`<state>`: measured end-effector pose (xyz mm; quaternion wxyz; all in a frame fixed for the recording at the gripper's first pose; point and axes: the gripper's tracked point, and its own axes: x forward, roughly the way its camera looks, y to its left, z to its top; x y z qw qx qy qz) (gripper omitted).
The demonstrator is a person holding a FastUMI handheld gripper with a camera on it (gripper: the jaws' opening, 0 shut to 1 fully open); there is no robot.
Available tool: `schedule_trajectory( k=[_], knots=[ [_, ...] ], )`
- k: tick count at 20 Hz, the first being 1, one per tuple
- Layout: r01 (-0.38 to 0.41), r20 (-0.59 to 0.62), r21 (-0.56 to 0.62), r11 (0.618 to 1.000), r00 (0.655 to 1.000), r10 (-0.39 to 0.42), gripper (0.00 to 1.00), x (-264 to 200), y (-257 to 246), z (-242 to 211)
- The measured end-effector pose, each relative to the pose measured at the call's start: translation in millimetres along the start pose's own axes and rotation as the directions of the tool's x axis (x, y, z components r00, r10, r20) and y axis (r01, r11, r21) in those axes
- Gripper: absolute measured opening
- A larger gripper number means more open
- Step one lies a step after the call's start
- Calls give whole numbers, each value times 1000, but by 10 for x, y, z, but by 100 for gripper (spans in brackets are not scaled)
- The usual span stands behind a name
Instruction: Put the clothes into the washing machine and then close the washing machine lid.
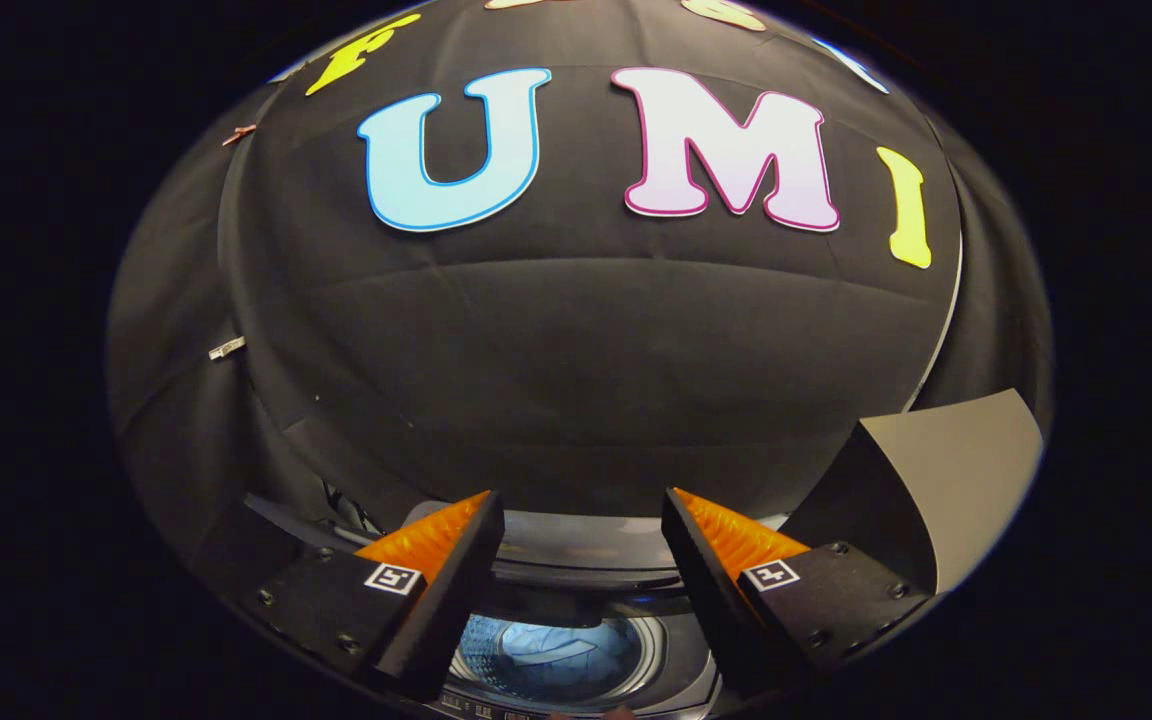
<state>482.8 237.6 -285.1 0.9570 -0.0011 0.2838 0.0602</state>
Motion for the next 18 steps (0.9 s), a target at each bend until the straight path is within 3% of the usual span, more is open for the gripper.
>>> schedule_trajectory(
  k=[6, 12, 18],
  knots=[
    [-31, -31, -5, 1000, 999, 31, 100, -141, 43, -250],
    [-110, -185, -15, 994, 977, 105, 100, -365, 295, -1022],
    [-175, -155, -30, 984, 974, 168, 100, -713, 475, -1240]
  ],
)
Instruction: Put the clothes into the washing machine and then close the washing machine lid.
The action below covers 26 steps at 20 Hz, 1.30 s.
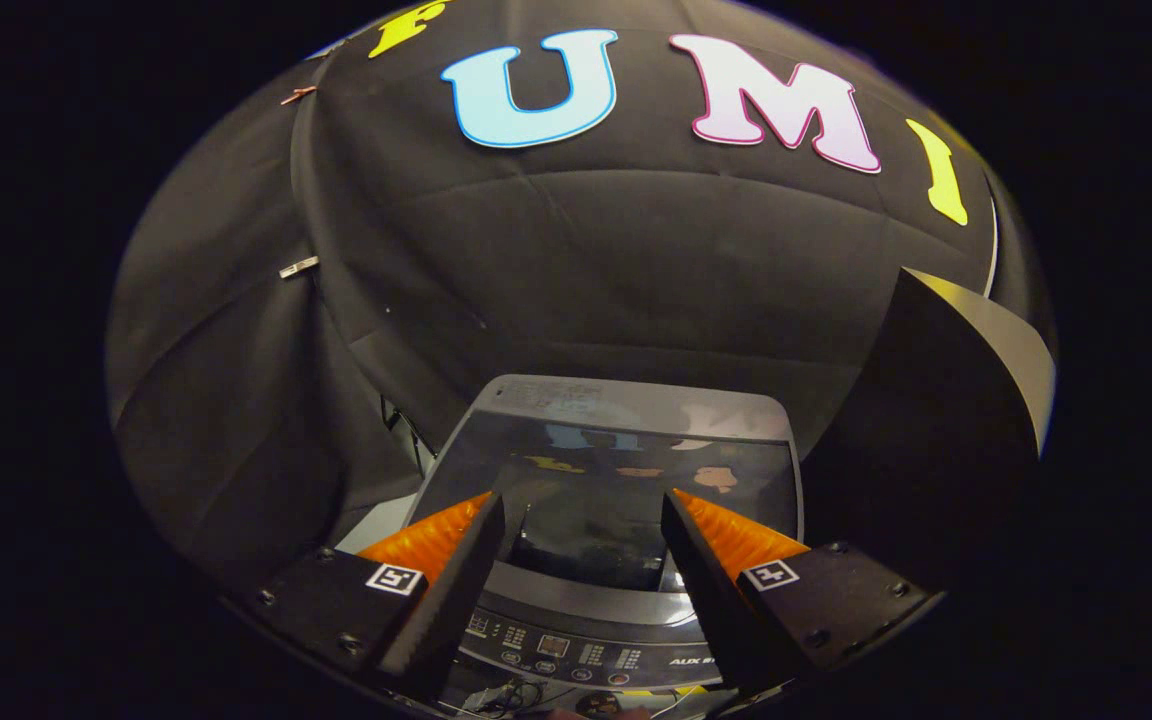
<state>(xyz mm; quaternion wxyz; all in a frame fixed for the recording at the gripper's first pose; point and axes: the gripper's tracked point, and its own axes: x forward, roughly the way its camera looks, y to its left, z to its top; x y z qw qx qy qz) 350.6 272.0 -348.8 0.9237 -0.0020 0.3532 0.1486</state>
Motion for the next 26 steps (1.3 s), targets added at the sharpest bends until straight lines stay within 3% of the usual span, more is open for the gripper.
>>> schedule_trajectory(
  k=[11, 20, 26],
  knots=[
    [18, 206, -39, 999, 979, -10, 100, -670, -60, 335],
    [55, 417, -103, 993, 909, -7, 99, -1473, -61, 860],
    [67, 487, -124, 990, 874, 2, 100, -1971, -57, 1021]
  ],
)
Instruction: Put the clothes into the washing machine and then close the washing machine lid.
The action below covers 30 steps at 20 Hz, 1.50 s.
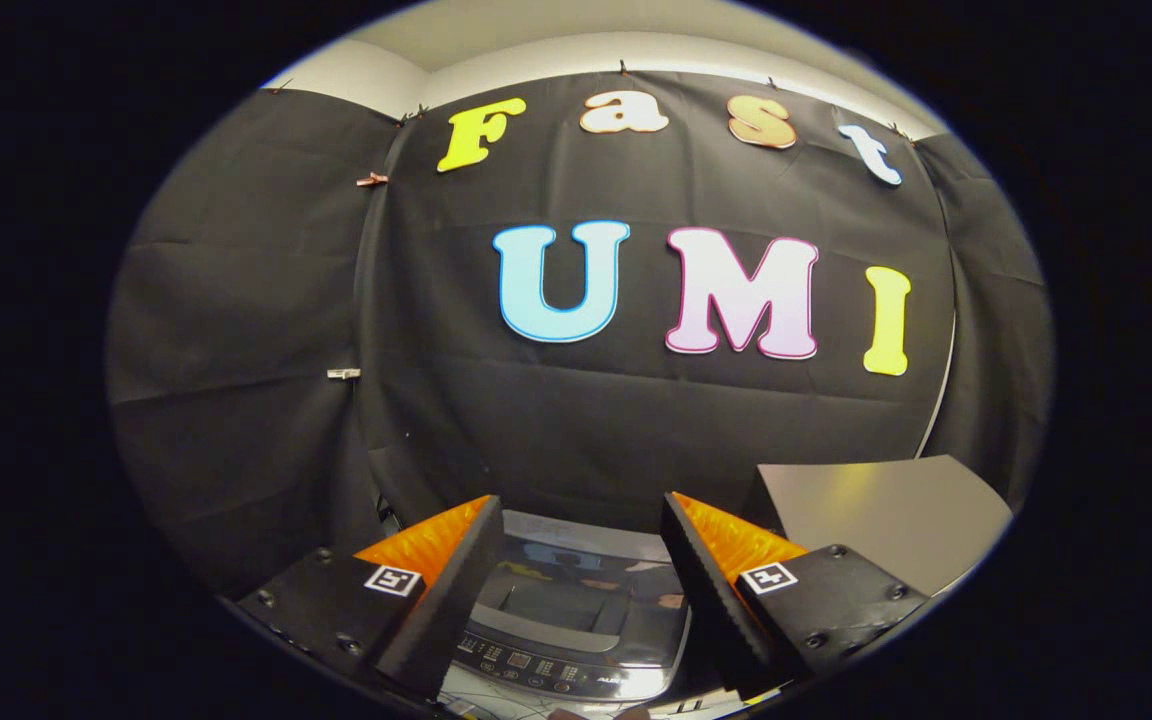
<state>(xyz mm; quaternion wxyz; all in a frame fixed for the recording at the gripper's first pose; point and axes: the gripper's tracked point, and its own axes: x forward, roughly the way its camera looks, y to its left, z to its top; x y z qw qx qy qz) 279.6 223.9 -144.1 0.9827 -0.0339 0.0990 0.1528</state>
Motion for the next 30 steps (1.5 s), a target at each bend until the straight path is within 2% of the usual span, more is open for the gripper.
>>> schedule_trajectory(
  k=[9, 16, 19, 25, 30],
  knots=[
    [6, 105, -12, 1000, 994, -5, 100, -563, -25, 429],
    [69, 167, -57, 996, 984, -59, 99, -954, -164, 680],
    [103, 197, -66, 993, 976, -88, 99, -1128, -307, 727],
    [135, 201, -5, 991, 971, -131, 99, -1388, -531, 663],
    [203, 222, 15, 979, 954, -202, 99, -1577, -810, 658]
  ],
)
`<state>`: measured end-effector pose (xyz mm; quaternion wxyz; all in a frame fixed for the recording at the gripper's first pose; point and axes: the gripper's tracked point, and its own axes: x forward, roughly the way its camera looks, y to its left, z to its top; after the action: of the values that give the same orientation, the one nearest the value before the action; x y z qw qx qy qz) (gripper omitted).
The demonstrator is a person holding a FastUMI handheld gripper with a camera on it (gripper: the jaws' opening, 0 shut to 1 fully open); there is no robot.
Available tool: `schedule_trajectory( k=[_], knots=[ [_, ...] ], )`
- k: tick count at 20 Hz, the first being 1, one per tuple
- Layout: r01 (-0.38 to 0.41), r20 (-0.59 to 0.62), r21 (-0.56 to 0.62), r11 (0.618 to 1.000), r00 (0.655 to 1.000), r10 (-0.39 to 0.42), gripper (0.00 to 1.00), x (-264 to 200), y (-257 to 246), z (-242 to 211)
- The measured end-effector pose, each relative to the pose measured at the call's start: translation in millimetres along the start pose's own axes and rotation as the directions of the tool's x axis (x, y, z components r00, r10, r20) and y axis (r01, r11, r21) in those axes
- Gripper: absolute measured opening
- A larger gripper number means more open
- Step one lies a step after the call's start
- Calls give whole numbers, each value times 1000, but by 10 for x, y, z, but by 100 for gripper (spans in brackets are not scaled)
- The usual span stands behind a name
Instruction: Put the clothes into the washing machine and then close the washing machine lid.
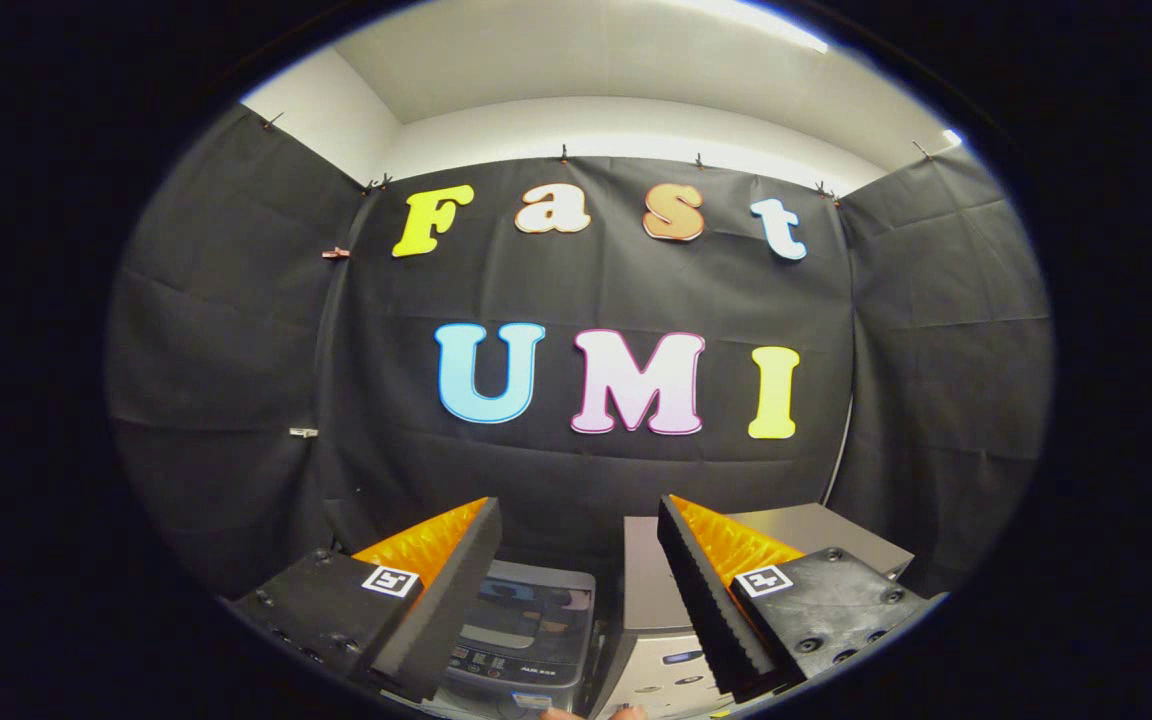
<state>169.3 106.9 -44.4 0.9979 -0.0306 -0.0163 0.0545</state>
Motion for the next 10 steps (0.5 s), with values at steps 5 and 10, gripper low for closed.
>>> schedule_trajectory(
  k=[5, 10],
  knots=[
    [33, 11, 0, 999, 999, -33, 99, -54, -145, 0],
    [49, 6, 0, 999, 999, -49, 99, -49, -200, -41]
  ],
)
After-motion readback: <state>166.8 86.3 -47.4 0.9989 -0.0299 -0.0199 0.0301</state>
